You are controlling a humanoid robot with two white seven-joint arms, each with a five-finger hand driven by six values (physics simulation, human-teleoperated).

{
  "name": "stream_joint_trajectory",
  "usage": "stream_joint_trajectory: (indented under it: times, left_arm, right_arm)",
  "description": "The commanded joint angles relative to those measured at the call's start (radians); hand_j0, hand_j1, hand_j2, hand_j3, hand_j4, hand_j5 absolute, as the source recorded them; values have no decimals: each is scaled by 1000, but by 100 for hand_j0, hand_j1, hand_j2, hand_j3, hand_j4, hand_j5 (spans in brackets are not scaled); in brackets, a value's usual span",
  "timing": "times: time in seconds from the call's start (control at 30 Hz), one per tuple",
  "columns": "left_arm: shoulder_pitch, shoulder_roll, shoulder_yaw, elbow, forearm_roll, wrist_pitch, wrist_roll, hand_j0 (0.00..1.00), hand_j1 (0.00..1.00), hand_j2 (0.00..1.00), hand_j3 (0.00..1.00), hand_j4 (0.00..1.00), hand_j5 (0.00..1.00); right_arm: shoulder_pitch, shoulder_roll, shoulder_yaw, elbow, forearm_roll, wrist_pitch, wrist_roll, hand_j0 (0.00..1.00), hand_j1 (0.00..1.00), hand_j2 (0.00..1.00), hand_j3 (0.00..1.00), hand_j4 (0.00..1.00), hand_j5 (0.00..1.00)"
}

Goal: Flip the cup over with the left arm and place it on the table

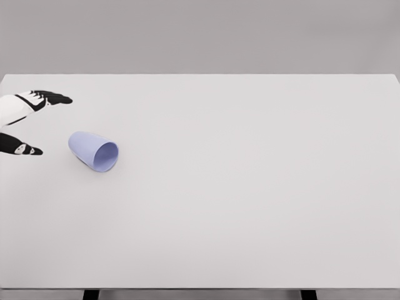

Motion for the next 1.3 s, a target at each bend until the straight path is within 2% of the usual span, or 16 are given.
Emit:
stream_joint_trajectory:
  times: [0.0, 0.07, 0.1, 0.17, 0.3, 0.5, 0.7, 0.83, 0.97, 1.07, 1.1, 1.17, 1.27]
  left_arm:
    - [-5, 0, -18, 22, 52, 2, -18, 100, 100, 100, 100, 100, 100]
    - [-25, 8, -72, 42, 50, 2, -18, 100, 100, 100, 100, 100, 100]
    - [-55, 14, -145, 46, 40, 2, -18, 100, 100, 100, 100, 100, 100]
    - [-109, 15, -223, 63, 38, 2, -18, 100, 100, 100, 100, 100, 100]
    - [-170, 15, -316, 91, 37, 2, -18, 100, 100, 100, 100, 100, 100]
    - [-230, 6, -428, 152, 38, 2, -18, 100, 100, 100, 100, 100, 100]
    - [-230, 2, -443, 137, 37, 2, -18, 100, 100, 100, 100, 100, 100]
    - [-233, 2, -437, 86, -20, 23, -18, 99, 99, 99, 99, 99, 99]
    - [-233, 2, -432, 4, -74, 214, -18, 99, 99, 99, 99, 99, 99]
    - [-235, 0, -431, -13, -88, 268, -18, 98, 98, 98, 98, 98, 98]
    - [-239, -1, -429, -13, -118, 268, -18, 98, 98, 98, 98, 98, 98]
    - [-246, -64, -423, -13, -216, 277, -18, 97, 97, 97, 97, 97, 97]
    - [-242, -95, -423, -38, -264, 285, -18, 97, 97, 97, 97, 97, 97]
  right_arm:
    - [0, 0, 0, 0, 0, 0, 1, 100, 100, 100, 100, 100, 100]
    - [0, 0, 0, 0, 0, 0, 1, 100, 100, 100, 100, 100, 100]
    - [0, 0, 0, 0, 0, 0, 1, 100, 100, 100, 100, 100, 100]
    - [0, 0, 0, 0, 0, 0, 1, 100, 100, 100, 100, 100, 100]
    - [0, 0, 0, 0, 0, 0, 1, 100, 100, 100, 100, 100, 100]
    - [0, 0, 0, 0, 0, 0, -1, 100, 100, 100, 100, 100, 100]
    - [0, 0, 0, 0, 0, 0, -1, 100, 100, 100, 100, 100, 100]
    - [0, 0, 0, 0, 0, 0, 1, 100, 100, 100, 100, 100, 100]
    - [0, 0, 0, 0, 0, 0, -1, 100, 100, 100, 100, 100, 100]
    - [0, 0, 0, 0, 0, 0, 1, 100, 100, 100, 100, 100, 100]
    - [0, 0, 0, 0, 0, 0, 1, 100, 100, 100, 100, 100, 100]
    - [0, 0, 0, 0, 0, 0, 1, 100, 100, 100, 100, 100, 100]
    - [0, 0, 0, 0, 0, 0, 1, 100, 100, 100, 100, 100, 100]
